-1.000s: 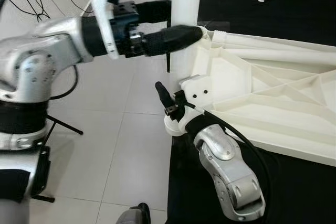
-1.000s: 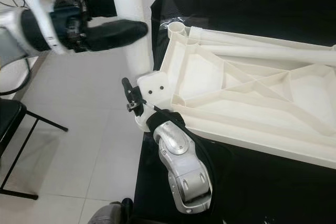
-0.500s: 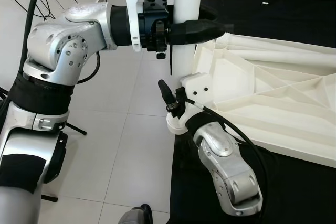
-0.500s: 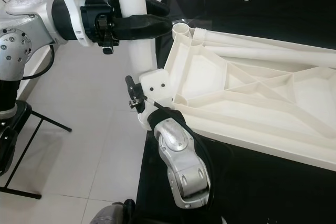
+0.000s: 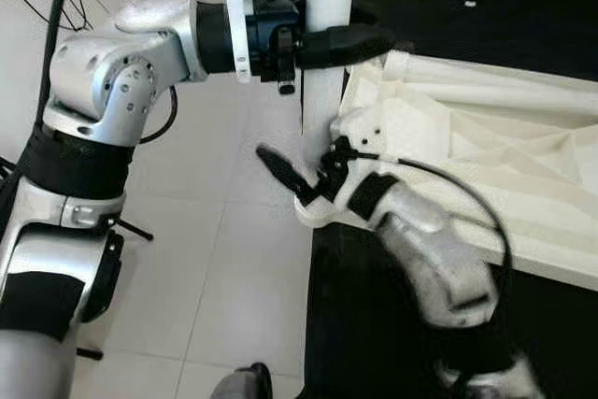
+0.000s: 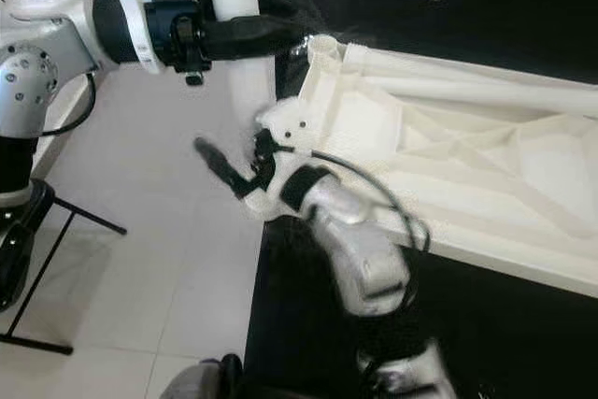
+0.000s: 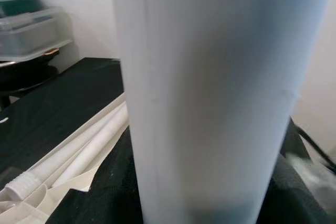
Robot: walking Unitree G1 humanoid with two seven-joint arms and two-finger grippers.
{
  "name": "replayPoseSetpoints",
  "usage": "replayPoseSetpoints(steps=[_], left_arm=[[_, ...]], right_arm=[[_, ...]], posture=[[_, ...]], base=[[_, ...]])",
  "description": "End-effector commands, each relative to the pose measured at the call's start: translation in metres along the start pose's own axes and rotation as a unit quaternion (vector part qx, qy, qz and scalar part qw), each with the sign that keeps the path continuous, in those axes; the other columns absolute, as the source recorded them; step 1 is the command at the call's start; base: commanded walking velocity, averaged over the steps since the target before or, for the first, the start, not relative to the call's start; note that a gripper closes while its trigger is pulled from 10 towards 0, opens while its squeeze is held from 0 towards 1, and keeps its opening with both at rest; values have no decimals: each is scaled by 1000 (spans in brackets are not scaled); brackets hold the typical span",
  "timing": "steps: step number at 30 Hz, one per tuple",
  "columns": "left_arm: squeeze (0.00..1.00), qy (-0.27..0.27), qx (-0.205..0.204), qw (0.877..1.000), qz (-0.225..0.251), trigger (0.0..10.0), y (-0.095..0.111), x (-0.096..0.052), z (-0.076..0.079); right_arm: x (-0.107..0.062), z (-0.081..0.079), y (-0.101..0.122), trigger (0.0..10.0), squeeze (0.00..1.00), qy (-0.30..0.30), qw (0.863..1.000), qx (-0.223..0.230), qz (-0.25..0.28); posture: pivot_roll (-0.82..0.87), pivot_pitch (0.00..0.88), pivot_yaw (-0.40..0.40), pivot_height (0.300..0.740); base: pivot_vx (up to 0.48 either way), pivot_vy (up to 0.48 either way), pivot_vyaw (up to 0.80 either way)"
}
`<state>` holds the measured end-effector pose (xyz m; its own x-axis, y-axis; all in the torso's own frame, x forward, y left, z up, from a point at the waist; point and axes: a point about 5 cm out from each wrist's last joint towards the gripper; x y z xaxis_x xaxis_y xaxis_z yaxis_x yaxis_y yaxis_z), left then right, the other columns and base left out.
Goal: Building children table
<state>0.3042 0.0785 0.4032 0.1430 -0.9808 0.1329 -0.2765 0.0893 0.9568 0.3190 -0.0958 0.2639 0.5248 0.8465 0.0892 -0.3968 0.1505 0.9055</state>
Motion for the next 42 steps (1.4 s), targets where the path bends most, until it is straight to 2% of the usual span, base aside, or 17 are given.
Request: replayPoseSetpoints(steps=[1,4,9,11,12,14,20,30,31,32,38,39,40,41,42], left_arm=[[0,2,9,1000,0,0,2,0,0],[0,0,7,1000,4,0,3,1,1],[0,-2,4,1000,11,0,5,3,3],[0,-3,4,1000,12,0,5,4,3],[0,-3,3,1000,13,0,5,4,3],[0,-4,1,1000,15,0,6,5,4],[0,-7,-1,1000,18,0,6,7,5],[0,-8,-1,1000,21,0,5,9,6],[1000,-7,-2,1000,23,7529,5,9,5],[1000,-8,-2,1000,24,10000,5,8,5],[1000,16,-7,1000,23,10000,6,8,0],[0,18,-9,1000,23,10000,7,7,0],[0,18,-9,1000,23,10000,7,7,0],[0,13,-2,1000,18,10000,7,6,1],[0,9,-2,1000,15,10000,6,5,2]], right_arm=[[4,-2,-4,10000,0,64,998,-2,12],[10,10,-6,10000,0,99,995,6,4],[20,20,-3,10000,0,147,989,7,8],[22,20,-1,9647,0,158,987,11,16],[24,21,2,0,0,180,983,21,32],[26,24,7,0,0,216,974,33,57],[27,28,8,0,0,264,962,35,65],[28,26,1,0,0,286,956,32,63],[28,27,-1,0,0,277,958,30,61],[28,26,-2,0,0,268,961,28,59],[22,25,-14,0,0,160,987,29,20],[18,21,-17,0,0,123,992,32,10],[18,21,-17,0,0,123,992,32,10],[14,18,-18,0,0,98,995,34,3],[11,11,-22,0,0,47,998,43,-20]], posture=[[140,226,49,740],[143,234,48,740],[148,244,43,740],[150,247,41,740],[152,250,41,740],[153,252,40,740],[150,253,37,740],[147,255,39,740],[147,255,39,740],[146,257,40,740],[138,264,37,740],[133,274,33,740],[133,274,33,740],[133,274,33,740],[132,276,28,740]], base=[[0,0,0],[0,0,0],[0,0,0],[0,0,0],[0,0,0],[0,0,0],[0,0,0],[0,0,0],[0,0,0],[0,0,0],[0,0,0],[0,0,0],[0,0,0],[0,0,0],[0,0,0]])
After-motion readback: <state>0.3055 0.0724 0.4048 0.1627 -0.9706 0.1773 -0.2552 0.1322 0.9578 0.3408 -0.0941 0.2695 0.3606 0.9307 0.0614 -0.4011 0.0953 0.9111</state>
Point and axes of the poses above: a point about 5 cm out from each wrist's last joint towards the gripper, its own x axis pointing out of the wrist towards the gripper, its own y axis along the axis of the wrist's last joint, z = x × y, and after that the axes turned 7 degrees about -x, right-handed
